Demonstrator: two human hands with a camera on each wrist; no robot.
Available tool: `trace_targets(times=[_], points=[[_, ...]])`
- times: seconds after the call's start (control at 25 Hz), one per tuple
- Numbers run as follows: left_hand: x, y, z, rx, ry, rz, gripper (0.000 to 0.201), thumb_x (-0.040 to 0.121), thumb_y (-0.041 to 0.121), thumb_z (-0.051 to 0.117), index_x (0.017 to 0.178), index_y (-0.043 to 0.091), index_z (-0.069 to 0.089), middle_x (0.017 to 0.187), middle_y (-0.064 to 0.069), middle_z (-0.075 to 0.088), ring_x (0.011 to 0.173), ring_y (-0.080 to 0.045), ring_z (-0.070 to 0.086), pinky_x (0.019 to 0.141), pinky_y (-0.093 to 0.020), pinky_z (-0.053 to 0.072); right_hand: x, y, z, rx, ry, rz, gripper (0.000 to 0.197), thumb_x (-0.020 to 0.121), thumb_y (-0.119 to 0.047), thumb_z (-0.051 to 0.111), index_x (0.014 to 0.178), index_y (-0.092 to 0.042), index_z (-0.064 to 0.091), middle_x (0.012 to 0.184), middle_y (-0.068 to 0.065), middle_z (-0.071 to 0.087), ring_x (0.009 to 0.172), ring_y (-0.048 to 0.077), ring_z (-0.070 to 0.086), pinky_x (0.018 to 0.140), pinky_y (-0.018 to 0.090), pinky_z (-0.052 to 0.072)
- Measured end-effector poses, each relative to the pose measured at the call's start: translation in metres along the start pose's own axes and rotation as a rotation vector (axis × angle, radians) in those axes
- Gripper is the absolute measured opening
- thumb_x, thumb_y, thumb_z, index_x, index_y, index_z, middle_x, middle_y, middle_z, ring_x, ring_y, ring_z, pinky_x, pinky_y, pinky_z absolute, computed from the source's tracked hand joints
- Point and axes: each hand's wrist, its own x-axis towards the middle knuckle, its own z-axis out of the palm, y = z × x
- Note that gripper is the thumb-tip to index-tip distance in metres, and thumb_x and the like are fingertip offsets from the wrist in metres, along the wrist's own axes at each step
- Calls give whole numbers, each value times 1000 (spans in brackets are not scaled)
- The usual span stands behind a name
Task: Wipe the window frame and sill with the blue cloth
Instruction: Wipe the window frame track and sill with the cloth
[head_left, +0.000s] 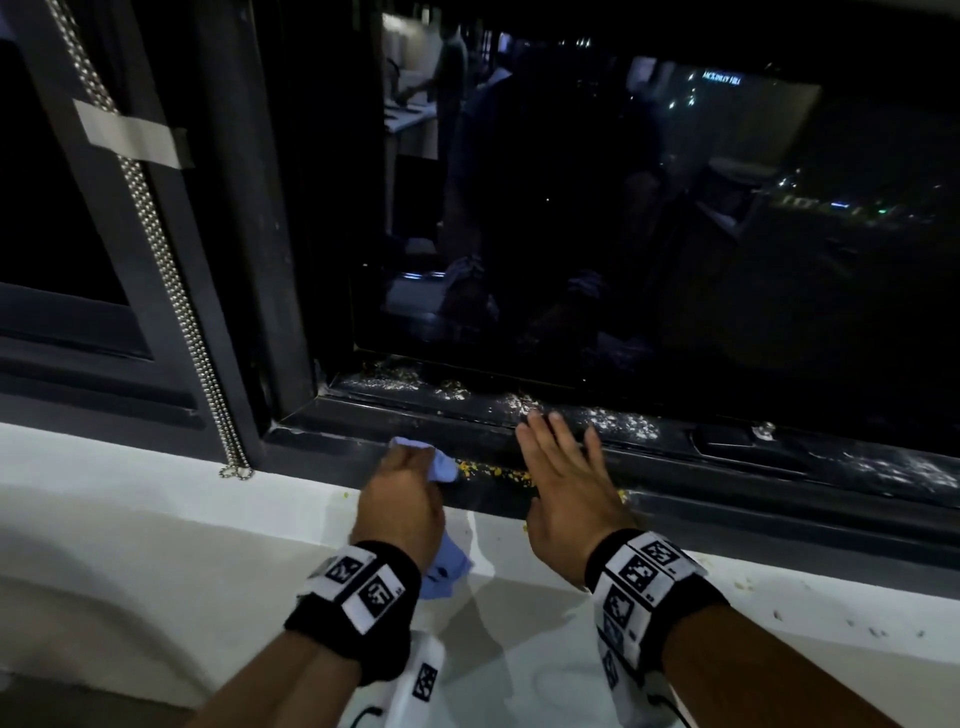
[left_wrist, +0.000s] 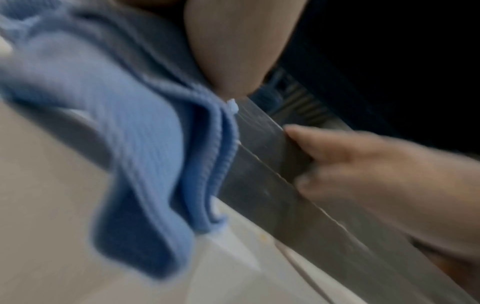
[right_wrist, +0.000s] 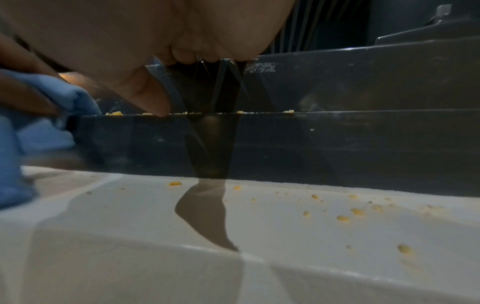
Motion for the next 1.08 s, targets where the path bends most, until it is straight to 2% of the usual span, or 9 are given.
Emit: trace_targets(times=[0.12,0.24,0.4,0.52,0.64,0.76,0.88,0.96,1.08], points=[[-1,6,-3,-40,-73,117,31,79,1,58,104,16,67,109,-6,67,100,-26,61,87,-21,40,-1,0,-1,16,12,-10,80,85,-18,40,149,-20,-8,157,-3,-16,141,13,-22,114,42,-18],[4,9,-8,-80,82,-59,29,79,-3,56,100,14,68,109,-4,66,100,-26,60,86,-19,38,-1,3,-4,44,-12,-26,80,86,-17,40,149,-21,-9,157,-4,-17,138,9,-25,113,40,-19],[2,8,-7,-62,-174,115,29,82,1,56,99,22,69,109,2,66,100,-20,61,81,-7,31,0,4,-6,49,-22,-37,82,84,-13,40,149,-22,-9,157,-4,-18,137,8,-26,113,39,-20],[8,-1,-14,-93,18,39,31,80,-1,56,100,20,68,105,6,64,100,-19,61,84,-10,31,-1,4,-7,62,-40,-36,82,84,-10,39,149,-22,-10,156,-4,-19,139,10,-26,112,40,-20],[-4,13,-1,-132,-23,54,27,78,0,53,90,20,68,91,10,62,78,3,56,76,-2,30,-1,5,-6,55,-31,-43,83,83,-10,39,149,-22,-9,157,-4,-18,136,7,-27,113,40,-20],[-5,16,2,-127,-164,190,25,80,4,57,97,17,70,99,6,67,96,-4,53,79,0,29,-1,4,-6,42,-27,-37,83,82,-8,39,149,-21,-8,157,-3,-16,141,12,-23,114,41,-18],[4,4,-12,-104,15,30,29,81,3,57,100,23,67,103,10,65,96,-17,62,83,-17,41,-2,4,-8,44,-29,-41,85,82,-9,41,149,-21,-9,157,-3,-17,141,13,-22,113,41,-18],[-3,9,-10,-59,54,-82,29,82,3,54,95,27,65,91,8,64,87,-25,64,73,-19,39,-1,4,-8,46,-37,-42,85,82,-10,41,149,-21,-10,157,-4,-18,141,12,-23,113,40,-19],[-13,22,2,-41,-92,127,26,78,6,55,97,17,69,94,-5,71,86,-26,66,72,-20,41,0,6,-7,53,-31,-41,86,81,-9,42,149,-22,-8,157,-4,-17,141,12,-24,113,40,-19]])
